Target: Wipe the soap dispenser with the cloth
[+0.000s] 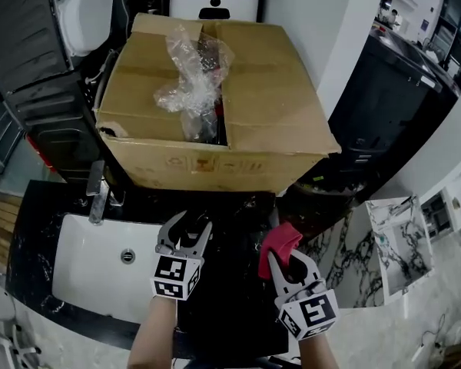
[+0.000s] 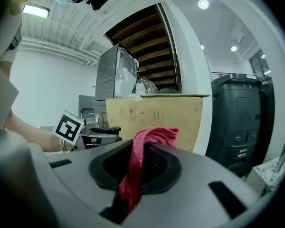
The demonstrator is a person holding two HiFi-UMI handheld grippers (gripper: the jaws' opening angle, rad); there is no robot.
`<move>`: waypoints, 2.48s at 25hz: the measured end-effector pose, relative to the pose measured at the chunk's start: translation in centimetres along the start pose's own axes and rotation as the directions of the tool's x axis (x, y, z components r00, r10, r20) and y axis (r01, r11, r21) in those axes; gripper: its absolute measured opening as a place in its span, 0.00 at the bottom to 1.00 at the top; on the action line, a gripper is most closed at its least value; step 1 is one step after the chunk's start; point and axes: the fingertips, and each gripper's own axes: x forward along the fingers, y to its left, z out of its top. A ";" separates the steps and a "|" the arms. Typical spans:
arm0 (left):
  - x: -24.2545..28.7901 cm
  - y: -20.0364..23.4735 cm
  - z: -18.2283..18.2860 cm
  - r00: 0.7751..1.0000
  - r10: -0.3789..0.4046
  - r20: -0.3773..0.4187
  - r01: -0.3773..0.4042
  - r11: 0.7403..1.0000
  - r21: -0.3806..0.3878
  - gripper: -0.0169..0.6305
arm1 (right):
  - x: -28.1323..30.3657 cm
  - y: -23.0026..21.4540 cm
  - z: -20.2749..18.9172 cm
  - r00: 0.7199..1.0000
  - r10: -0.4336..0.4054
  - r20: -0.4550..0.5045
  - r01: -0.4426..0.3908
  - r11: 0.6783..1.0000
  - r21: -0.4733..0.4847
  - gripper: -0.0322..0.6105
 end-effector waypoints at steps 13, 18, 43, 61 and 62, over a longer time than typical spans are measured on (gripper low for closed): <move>1.3 0.3 0.8 0.999 -0.009 0.035 0.007 0.998 0.055 0.19 | 1.1 1.0 -0.6 0.997 -0.065 -0.046 0.064 0.998 -0.020 0.13; -0.2 -0.8 0.6 1.000 -0.029 0.010 0.029 0.999 0.036 0.19 | 1.0 2.5 -0.3 0.999 -0.027 -0.036 0.026 0.999 -0.029 0.13; -8.8 -9.4 -1.3 0.992 -0.115 0.042 0.121 0.868 -0.482 0.18 | -4.2 7.8 -5.2 0.978 0.188 -0.090 -0.184 0.982 0.049 0.13; -10.8 -6.4 -2.8 0.998 -0.043 0.049 0.063 0.815 -0.576 0.19 | -3.6 8.8 -11.4 0.916 0.183 -0.356 -0.195 0.981 0.003 0.13; -10.8 -6.4 -2.8 0.998 -0.044 0.047 0.063 0.816 -0.575 0.19 | -3.6 8.6 -10.9 0.923 0.182 -0.339 -0.189 0.982 0.013 0.13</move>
